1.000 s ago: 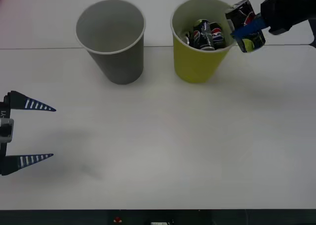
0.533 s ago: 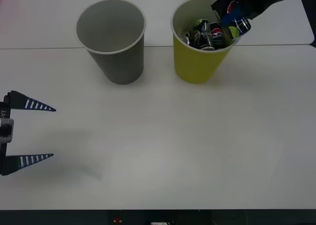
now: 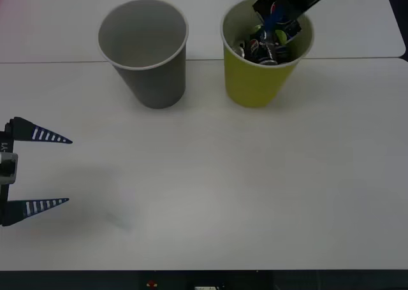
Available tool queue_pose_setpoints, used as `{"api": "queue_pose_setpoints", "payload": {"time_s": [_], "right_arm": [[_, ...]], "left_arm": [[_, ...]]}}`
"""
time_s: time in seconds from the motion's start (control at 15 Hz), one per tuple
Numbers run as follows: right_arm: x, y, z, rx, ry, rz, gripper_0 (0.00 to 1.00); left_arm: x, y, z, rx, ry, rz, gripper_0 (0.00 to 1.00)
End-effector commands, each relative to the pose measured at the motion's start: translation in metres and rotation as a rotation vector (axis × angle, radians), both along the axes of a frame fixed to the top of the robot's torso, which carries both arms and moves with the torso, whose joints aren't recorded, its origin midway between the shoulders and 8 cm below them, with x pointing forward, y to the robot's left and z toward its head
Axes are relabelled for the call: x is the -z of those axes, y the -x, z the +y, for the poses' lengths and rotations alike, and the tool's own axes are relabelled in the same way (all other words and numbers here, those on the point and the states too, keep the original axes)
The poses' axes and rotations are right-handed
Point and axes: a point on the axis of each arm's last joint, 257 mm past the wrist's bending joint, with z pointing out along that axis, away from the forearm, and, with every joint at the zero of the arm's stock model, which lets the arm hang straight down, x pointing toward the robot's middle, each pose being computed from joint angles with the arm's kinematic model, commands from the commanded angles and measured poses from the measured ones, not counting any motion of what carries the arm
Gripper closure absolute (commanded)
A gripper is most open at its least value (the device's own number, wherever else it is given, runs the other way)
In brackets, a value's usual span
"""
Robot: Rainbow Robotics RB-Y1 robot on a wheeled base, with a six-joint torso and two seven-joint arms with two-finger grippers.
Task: Put the can into the green bin and the plastic bottle into the gray bin
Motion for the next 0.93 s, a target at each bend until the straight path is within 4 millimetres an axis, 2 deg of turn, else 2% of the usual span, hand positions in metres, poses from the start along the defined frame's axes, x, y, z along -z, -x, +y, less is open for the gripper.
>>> {"api": "queue_pose_setpoints", "payload": {"time_s": [0.07,0.13,0.2,0.67,0.93], "right_arm": [[0.0,-0.005,0.0,0.001,0.003,-0.003,0.72],[0.0,-0.005,0.0,0.0,0.003,-0.004,0.28],[0.0,-0.004,0.0,-0.005,0.005,-0.002,0.0],[-0.001,-0.002,0.002,-0.025,0.004,-0.005,0.0],[-0.029,0.016,-0.008,-0.117,-0.008,-0.026,0.0]], "left_arm": [[0.0,0.0,0.0,0.0,0.0,0.0,0.0],[0.0,0.0,0.0,0.0,0.0,0.0,0.0],[0.0,0.0,0.0,0.0,0.0,0.0,0.0],[0.0,0.0,0.0,0.0,0.0,0.0,0.0],[0.0,0.0,0.0,0.0,0.0,0.0,0.0]]}}
